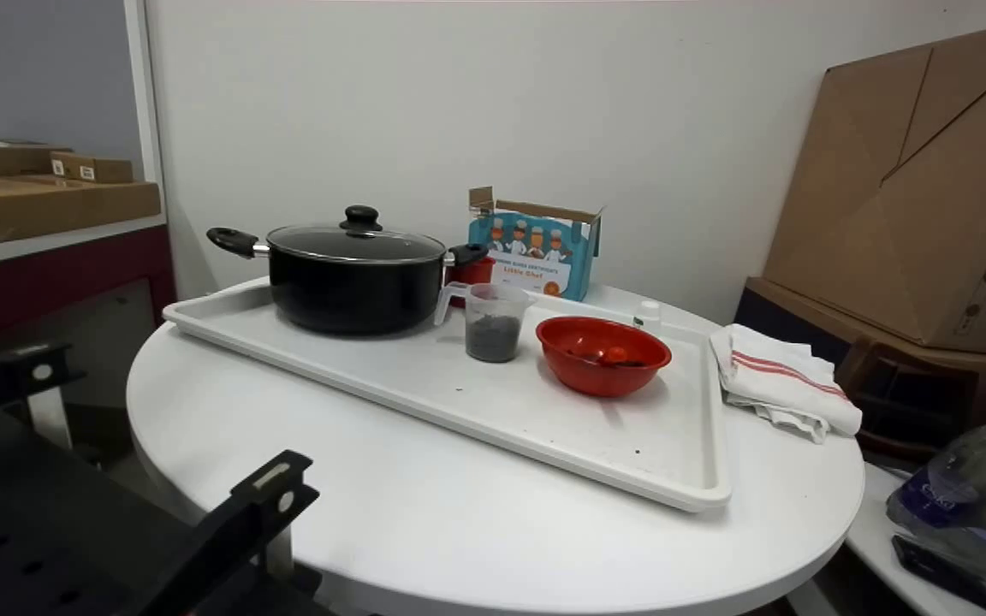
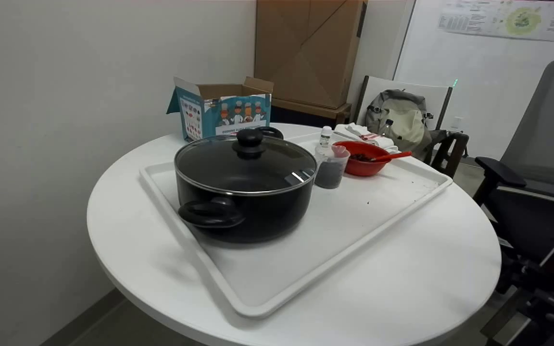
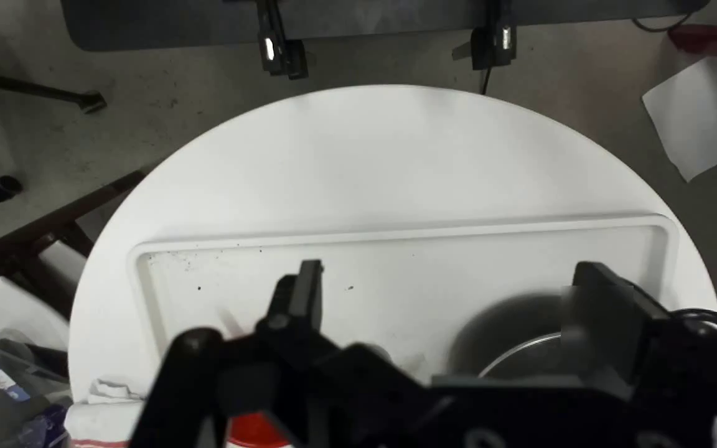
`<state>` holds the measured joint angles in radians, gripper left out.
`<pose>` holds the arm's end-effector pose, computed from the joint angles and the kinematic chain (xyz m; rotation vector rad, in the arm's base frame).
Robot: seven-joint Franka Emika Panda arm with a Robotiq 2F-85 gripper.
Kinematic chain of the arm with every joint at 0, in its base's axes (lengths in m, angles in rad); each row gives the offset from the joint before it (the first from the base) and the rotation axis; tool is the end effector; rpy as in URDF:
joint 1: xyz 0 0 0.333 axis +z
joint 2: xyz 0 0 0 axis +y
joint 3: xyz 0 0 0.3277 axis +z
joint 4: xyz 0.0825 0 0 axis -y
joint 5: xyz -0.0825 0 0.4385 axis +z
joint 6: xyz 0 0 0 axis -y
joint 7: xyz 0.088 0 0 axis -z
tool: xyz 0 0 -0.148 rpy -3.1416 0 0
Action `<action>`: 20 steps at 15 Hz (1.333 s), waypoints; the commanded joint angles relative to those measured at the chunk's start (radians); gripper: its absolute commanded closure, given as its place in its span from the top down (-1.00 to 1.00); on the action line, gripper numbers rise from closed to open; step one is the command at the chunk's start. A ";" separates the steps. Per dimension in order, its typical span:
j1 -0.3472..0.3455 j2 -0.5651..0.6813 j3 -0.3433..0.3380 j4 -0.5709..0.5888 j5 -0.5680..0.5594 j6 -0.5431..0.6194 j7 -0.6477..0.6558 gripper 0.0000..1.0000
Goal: Take a spoonful of the contents of the red bowl and put it in the jug
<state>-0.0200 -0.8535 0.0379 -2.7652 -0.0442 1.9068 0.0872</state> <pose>0.3355 -0.0015 0.3934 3.0694 -0.1039 -0.0034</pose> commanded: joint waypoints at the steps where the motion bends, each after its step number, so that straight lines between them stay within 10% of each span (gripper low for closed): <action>1: -0.020 0.145 -0.059 0.071 -0.024 -0.026 -0.081 1.00; 20: -0.075 0.701 -0.120 0.418 -0.265 0.081 -0.161 1.00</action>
<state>-0.0795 -0.2569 -0.0696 -2.4127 -0.2717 1.9450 -0.0621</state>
